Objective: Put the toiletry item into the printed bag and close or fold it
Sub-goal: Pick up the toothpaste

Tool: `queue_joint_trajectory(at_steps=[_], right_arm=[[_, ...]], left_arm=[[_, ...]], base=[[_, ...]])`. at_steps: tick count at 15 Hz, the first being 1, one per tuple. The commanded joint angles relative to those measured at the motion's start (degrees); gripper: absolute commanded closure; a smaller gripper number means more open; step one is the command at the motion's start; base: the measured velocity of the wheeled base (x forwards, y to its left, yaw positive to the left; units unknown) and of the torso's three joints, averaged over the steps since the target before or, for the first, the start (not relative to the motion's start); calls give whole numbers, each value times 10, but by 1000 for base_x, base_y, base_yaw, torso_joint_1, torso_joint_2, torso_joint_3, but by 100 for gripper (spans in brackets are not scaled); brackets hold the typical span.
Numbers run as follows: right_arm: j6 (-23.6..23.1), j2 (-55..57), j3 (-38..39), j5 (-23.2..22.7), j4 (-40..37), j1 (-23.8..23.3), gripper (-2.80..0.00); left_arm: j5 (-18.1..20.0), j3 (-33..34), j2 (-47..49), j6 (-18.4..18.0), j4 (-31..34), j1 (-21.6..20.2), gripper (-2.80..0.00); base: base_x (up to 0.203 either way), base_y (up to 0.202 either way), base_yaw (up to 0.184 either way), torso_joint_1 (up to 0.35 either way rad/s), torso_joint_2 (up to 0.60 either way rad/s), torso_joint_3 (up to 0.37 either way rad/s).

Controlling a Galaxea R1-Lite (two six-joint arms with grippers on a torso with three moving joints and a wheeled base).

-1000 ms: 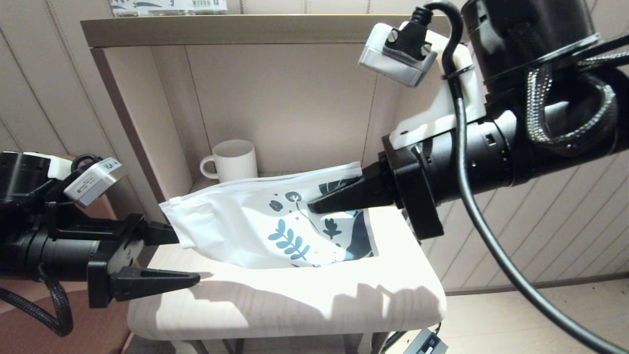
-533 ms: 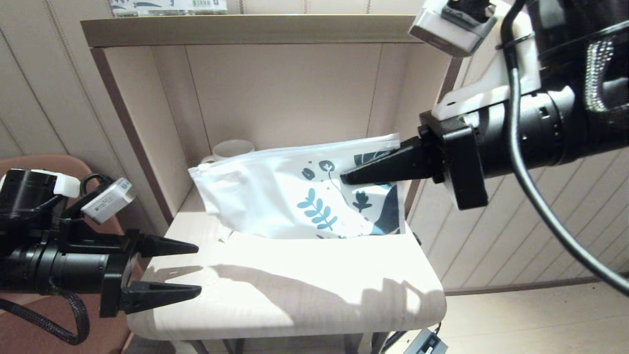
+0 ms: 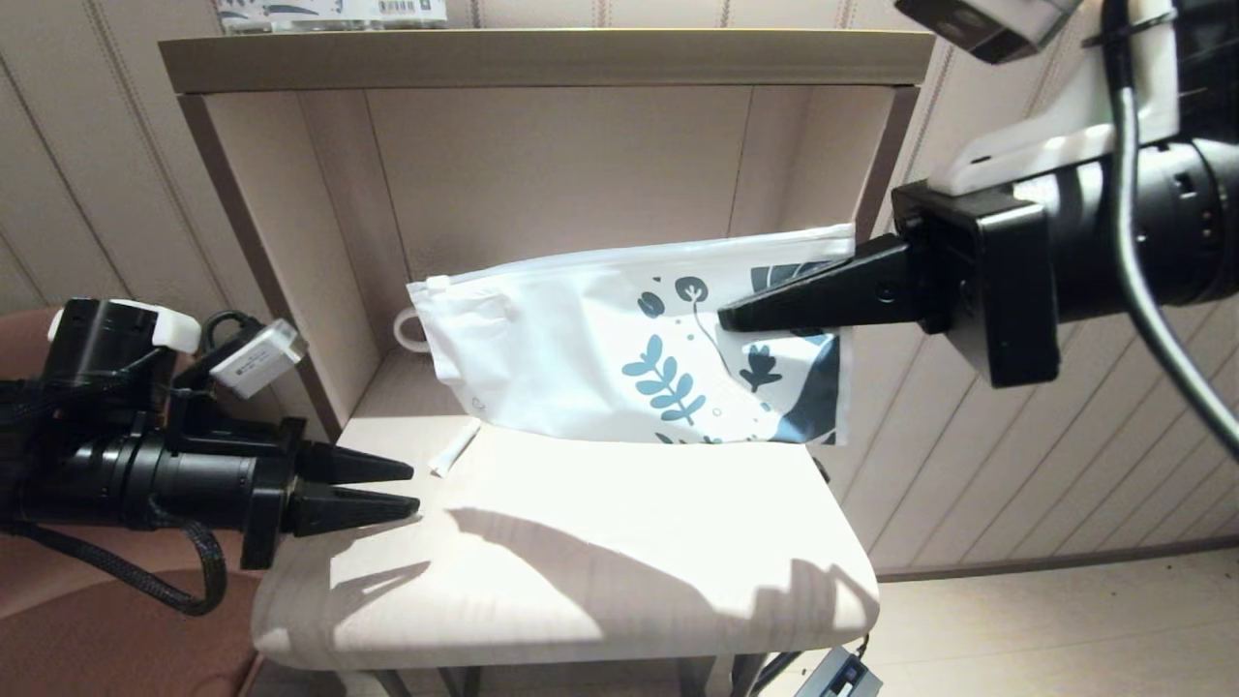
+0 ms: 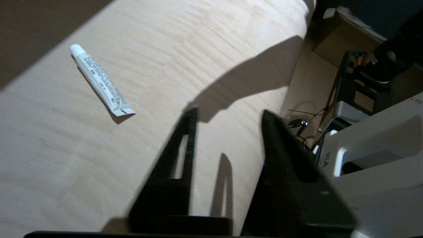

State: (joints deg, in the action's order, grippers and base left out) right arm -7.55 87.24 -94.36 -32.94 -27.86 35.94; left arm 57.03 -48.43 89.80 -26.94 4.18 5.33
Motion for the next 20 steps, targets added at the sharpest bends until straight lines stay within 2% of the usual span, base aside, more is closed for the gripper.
queue_joint_trajectory(at_steps=[1,4,5,6,7,9,10,13,18,19,20], right_arm=[[-1,-3,0,-2,-1,0,0],[0,-8,0,-2,-1,0,0],[-1,-10,0,-2,-1,0,0],[0,-14,0,-2,-1,0,0],[-1,-15,0,-2,-2,0,0],[0,-15,1,-2,-1,0,0],[0,-15,1,-2,-1,0,0],[0,-15,4,-2,-1,0,0],[0,-15,6,-6,-1,0,0],[1,-15,6,-11,-1,0,0],[1,-15,6,-13,-1,-1,0]], left_arm=[[-8,-10,25,-1,0,9,0],[-52,-30,52,30,-12,31,0],[-58,-26,55,46,-44,31,0],[-81,-18,59,69,-85,32,0],[-115,-7,64,92,-130,38,-280],[-186,16,84,135,-225,68,-280],[-197,25,95,142,-253,74,-280],[-223,23,126,141,-270,80,-280],[-225,38,128,131,-270,79,-280],[-224,38,126,127,-270,79,0],[-224,39,124,124,-270,79,0]], base=[[0,0,0,0,0,0],[0,0,0,0,0,0],[0,0,0,0,0,0],[0,0,0,0,0,0],[0,0,0,0,0,0],[0,0,0,0,0,0],[0,0,0,0,0,0],[0,0,0,0,0,0],[0,0,0,0,0,0],[0,0,0,0,0,0],[0,0,0,0,0,0]])
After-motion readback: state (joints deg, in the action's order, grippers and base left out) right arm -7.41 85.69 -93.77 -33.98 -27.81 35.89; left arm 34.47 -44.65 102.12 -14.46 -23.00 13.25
